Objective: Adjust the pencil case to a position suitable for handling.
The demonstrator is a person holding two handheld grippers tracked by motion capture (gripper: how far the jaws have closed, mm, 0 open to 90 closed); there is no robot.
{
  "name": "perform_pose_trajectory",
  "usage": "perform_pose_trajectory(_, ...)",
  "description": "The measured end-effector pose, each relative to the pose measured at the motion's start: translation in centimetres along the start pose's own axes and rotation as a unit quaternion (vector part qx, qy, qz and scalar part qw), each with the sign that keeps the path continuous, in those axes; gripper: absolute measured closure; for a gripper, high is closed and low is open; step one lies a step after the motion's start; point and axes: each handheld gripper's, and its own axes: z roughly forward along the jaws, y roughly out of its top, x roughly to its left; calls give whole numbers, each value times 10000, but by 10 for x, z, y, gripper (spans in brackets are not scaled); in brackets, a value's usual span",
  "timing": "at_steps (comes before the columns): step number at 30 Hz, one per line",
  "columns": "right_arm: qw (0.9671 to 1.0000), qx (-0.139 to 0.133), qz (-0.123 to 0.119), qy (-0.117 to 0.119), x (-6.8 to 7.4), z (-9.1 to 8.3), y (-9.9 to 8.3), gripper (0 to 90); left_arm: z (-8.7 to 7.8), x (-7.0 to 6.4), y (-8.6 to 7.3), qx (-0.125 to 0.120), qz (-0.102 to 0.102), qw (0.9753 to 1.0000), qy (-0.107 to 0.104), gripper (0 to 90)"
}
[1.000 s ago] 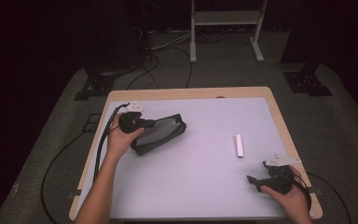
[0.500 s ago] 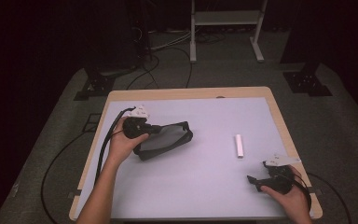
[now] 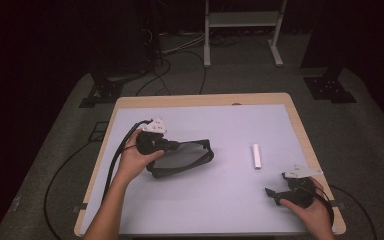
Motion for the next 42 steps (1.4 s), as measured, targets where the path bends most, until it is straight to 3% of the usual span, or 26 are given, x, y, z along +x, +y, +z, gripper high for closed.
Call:
perform_pose_trajectory(11, 10000, -3, 1, 2, 0, 0, 0, 102, 2, -18, 3, 37, 158, 9997, -182, 884)
perform_pose_trajectory(22, 10000, 4, -1, 0, 0, 0, 0, 102, 3, -32, 4, -35, 289, 9982, -524, 884)
perform_pose_trajectory(35, 10000, 2, -8, 0, 0, 0, 0, 102, 18, -49, 1, 96, 466, 9941, -974, 884)
perform_pose_trajectory(42, 10000, 1, -7, -2, 0, 0, 0, 102, 27, -55, 1, 150, 515, 9906, -1257, 884)
